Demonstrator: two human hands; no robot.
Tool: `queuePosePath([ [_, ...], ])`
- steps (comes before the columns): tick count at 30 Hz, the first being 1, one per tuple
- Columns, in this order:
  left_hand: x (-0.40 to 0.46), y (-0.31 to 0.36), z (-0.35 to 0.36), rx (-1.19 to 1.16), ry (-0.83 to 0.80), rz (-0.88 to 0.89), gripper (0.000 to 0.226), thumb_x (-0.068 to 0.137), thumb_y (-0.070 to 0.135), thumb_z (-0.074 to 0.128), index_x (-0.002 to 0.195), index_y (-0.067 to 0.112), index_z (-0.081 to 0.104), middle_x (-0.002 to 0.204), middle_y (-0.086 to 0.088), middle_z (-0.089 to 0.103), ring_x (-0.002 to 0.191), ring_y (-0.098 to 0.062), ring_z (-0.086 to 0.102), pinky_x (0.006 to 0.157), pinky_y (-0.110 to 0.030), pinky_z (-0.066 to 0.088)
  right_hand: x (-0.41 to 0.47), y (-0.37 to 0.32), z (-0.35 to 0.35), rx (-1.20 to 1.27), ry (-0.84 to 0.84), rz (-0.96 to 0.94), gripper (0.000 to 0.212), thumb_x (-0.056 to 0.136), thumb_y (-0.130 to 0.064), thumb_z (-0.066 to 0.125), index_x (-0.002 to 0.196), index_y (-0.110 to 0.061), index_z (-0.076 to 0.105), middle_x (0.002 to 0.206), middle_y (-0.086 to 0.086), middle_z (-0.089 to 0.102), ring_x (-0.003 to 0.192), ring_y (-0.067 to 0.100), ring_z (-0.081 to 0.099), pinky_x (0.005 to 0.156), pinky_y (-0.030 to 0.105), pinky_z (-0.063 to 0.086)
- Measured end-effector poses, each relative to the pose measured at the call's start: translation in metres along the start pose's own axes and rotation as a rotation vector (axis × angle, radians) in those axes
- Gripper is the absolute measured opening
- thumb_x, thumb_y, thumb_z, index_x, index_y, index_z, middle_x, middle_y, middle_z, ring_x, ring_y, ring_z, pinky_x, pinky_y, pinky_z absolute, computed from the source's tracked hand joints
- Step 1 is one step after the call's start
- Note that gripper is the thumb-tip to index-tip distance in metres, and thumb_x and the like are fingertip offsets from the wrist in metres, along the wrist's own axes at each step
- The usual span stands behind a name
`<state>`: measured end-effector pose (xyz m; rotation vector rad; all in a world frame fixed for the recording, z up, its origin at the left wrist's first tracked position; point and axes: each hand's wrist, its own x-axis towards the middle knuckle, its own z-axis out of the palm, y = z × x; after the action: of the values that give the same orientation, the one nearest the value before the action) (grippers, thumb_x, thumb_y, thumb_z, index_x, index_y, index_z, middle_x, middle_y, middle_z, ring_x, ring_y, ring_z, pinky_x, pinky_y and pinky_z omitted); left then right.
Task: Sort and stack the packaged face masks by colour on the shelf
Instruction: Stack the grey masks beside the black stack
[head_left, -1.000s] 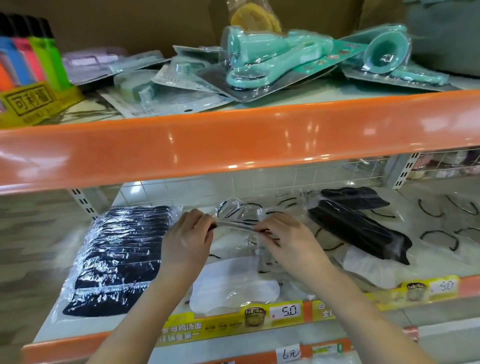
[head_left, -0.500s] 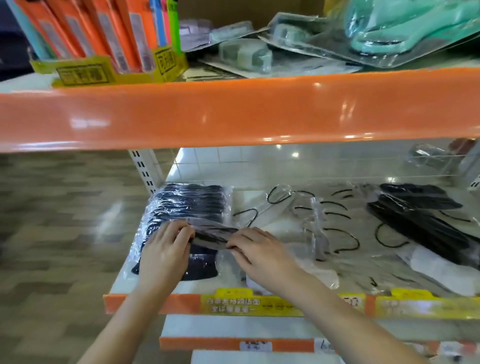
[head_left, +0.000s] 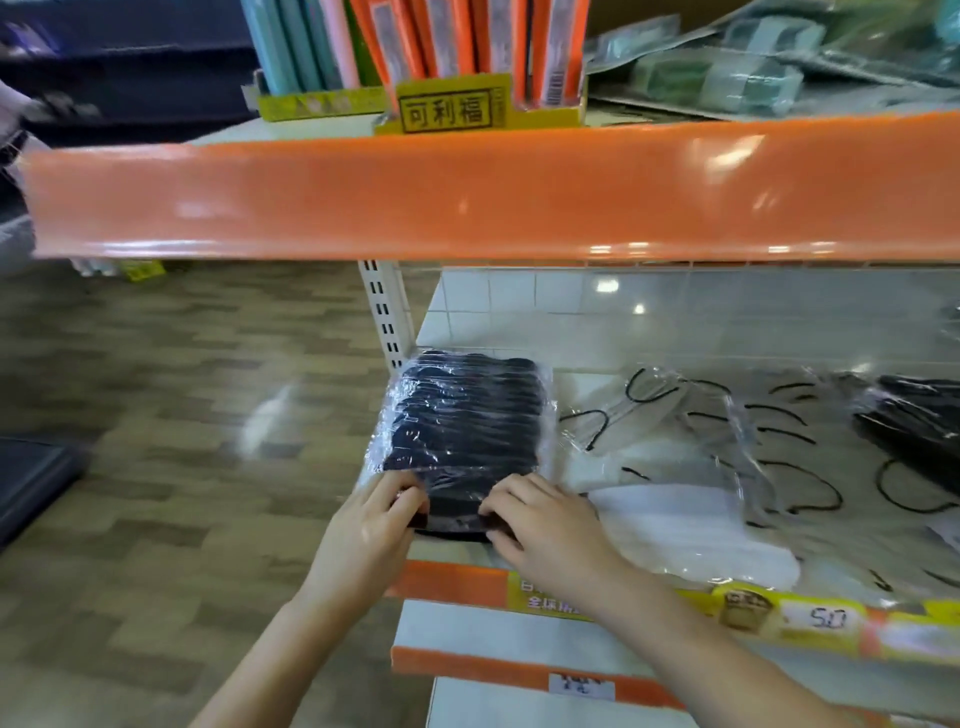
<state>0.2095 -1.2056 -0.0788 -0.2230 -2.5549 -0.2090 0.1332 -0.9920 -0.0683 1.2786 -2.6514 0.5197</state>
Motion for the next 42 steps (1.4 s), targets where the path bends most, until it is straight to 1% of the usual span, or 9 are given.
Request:
queuePosePath([
  [6, -0.004, -0.013, 0.003, -0.008, -0.144, 0.006, 0.026, 0.06, 0.006, 0.054, 0.084, 0.015, 0.059, 0.094, 0.003, 0.06, 0.08, -0.021, 0.056, 0.061, -0.03, 0.047, 0.0, -0.011, 0.016, -0.028, -0.004, 0.023, 0.03, 0.084, -0.04, 0.039, 0.094, -0.028, 0.065, 0.097, -0.013, 0.06, 0.089, 0.013, 0.058, 0.071, 0.03, 0.051],
  [11, -0.007, -0.012, 0.008, 0.02, -0.211, 0.004, 0.032, 0.066, 0.016, 0.058, 0.096, 0.024, 0.06, 0.099, 0.012, 0.061, 0.092, -0.01, 0.056, 0.07, -0.02, 0.043, -0.001, -0.017, 0.027, -0.096, 0.052, 0.106, 0.009, 0.077, -0.031, 0.071, 0.084, -0.027, 0.067, 0.086, -0.012, 0.06, 0.079, 0.012, 0.06, 0.064, 0.026, 0.052],
  [15, -0.004, -0.003, 0.017, 0.056, -0.191, -0.02, 0.027, 0.079, 0.027, 0.047, 0.094, 0.022, 0.069, 0.105, 0.006, 0.066, 0.098, -0.013, 0.061, 0.077, -0.022, 0.043, -0.002, -0.026, 0.032, -0.17, 0.101, 0.181, 0.009, 0.075, -0.027, 0.074, 0.081, -0.024, 0.068, 0.082, -0.008, 0.06, 0.075, 0.016, 0.06, 0.057, 0.028, 0.051],
  [18, -0.001, 0.005, 0.021, 0.094, -0.206, -0.013, 0.035, 0.08, 0.019, 0.043, 0.103, 0.017, 0.07, 0.11, -0.001, 0.069, 0.101, -0.019, 0.066, 0.078, -0.03, 0.053, -0.002, -0.03, 0.033, -0.205, 0.089, 0.225, 0.01, 0.074, -0.026, 0.074, 0.082, -0.024, 0.067, 0.081, -0.007, 0.06, 0.075, 0.016, 0.06, 0.056, 0.029, 0.05],
  [22, -0.001, 0.013, 0.024, 0.109, -0.245, -0.086, 0.045, 0.067, 0.004, 0.067, 0.112, 0.012, 0.069, 0.116, -0.007, 0.068, 0.107, -0.025, 0.066, 0.08, -0.039, 0.055, -0.004, -0.033, 0.033, -0.22, 0.104, 0.223, 0.016, 0.075, -0.036, 0.074, 0.083, -0.023, 0.069, 0.083, -0.006, 0.061, 0.076, 0.015, 0.061, 0.056, 0.029, 0.051],
  [26, -0.001, 0.023, 0.025, 0.125, -0.364, -0.179, 0.044, 0.076, 0.025, 0.042, 0.108, 0.015, 0.071, 0.119, -0.009, 0.067, 0.11, -0.027, 0.064, 0.08, -0.043, 0.056, -0.009, -0.036, 0.031, -0.202, 0.128, 0.206, 0.021, 0.074, -0.041, 0.074, 0.085, -0.023, 0.069, 0.089, -0.006, 0.062, 0.081, 0.015, 0.061, 0.061, 0.028, 0.049],
  [29, 0.001, 0.031, 0.024, 0.193, -0.486, -0.189, 0.051, 0.078, 0.039, 0.039, 0.107, 0.013, 0.071, 0.119, -0.013, 0.066, 0.109, -0.03, 0.064, 0.076, -0.046, 0.057, -0.013, -0.036, 0.035, -0.198, 0.156, 0.206, 0.023, 0.075, -0.038, 0.073, 0.091, -0.022, 0.07, 0.098, -0.004, 0.064, 0.089, 0.016, 0.063, 0.066, 0.03, 0.052],
  [35, 0.007, 0.036, 0.029, 0.231, -0.454, -0.217, 0.047, 0.085, 0.038, 0.037, 0.104, 0.013, 0.071, 0.117, -0.014, 0.067, 0.109, -0.031, 0.064, 0.075, -0.045, 0.057, -0.016, -0.039, 0.04, -0.158, 0.128, 0.243, 0.045, 0.087, -0.036, 0.032, 0.102, -0.018, 0.071, 0.114, 0.003, 0.067, 0.105, 0.02, 0.063, 0.085, 0.034, 0.054],
  [42, 0.015, 0.041, 0.032, 0.24, -0.323, -0.245, 0.035, 0.082, 0.03, 0.037, 0.088, 0.014, 0.067, 0.101, -0.007, 0.069, 0.093, -0.029, 0.067, 0.069, -0.04, 0.055, -0.007, -0.028, 0.03, -0.053, 0.033, 0.23, 0.021, 0.074, -0.029, 0.073, 0.092, -0.019, 0.069, 0.104, 0.001, 0.066, 0.097, 0.02, 0.064, 0.076, 0.033, 0.055],
])
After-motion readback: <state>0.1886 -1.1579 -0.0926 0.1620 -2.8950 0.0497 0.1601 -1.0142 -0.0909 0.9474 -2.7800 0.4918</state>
